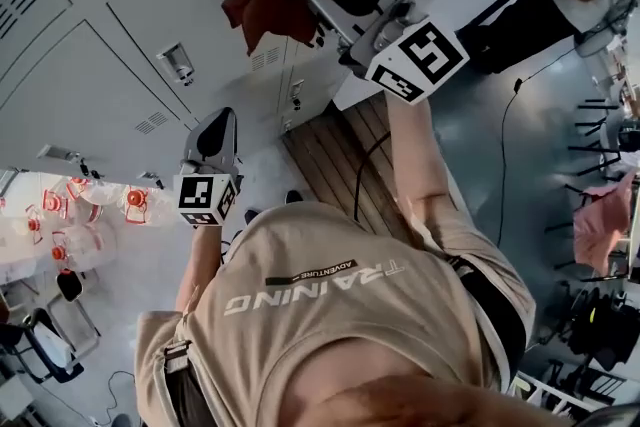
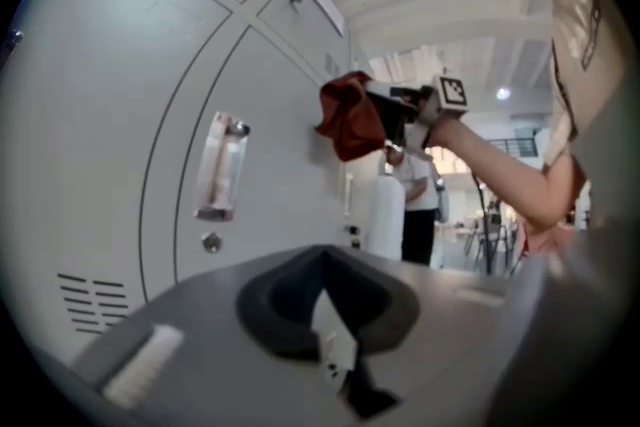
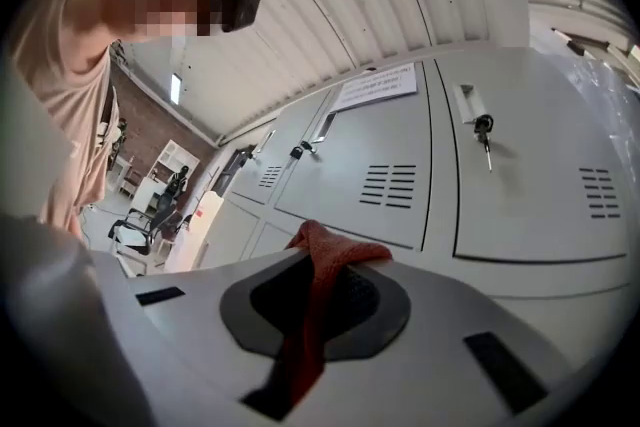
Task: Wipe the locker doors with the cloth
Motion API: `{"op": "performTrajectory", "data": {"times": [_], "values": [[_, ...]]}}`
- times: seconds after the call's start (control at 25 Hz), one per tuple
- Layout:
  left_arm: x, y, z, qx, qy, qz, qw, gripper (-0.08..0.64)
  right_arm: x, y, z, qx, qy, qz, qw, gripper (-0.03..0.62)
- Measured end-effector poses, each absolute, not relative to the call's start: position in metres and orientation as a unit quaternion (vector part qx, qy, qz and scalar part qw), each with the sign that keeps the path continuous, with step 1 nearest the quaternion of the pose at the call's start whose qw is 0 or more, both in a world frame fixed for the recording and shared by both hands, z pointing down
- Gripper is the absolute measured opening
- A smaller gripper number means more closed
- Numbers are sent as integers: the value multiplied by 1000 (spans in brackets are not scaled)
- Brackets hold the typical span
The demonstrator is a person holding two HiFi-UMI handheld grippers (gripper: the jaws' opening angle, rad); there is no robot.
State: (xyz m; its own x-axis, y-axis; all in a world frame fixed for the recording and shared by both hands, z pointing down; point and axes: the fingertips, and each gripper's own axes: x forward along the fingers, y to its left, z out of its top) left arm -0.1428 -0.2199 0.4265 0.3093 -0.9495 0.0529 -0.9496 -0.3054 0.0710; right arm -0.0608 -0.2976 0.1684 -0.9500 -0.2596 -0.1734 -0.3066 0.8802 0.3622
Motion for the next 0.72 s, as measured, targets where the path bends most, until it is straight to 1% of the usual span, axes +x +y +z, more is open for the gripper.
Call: {"op": "performTrajectory", "data": {"times": [0.16,0.28,0.52,0.64,0.72], "values": [[-160,-219,425,794,-606,-4,48,5,-67,-326,133,-160,963,203,79,29],[-177,-218,426,780,-623,-7,51,5,-74,-352,129,-177,963,191,74,28],[-207,-224,429,764,-643,-13,54,5,-74,-371,141,-185,967,156,81,28],[-213,-230,429,765,-643,-10,48,5,-71,-374,164,-181,972,124,84,28],[-214,-236,430,767,-640,-9,44,5,-69,-378,188,-183,975,102,74,28]]}}
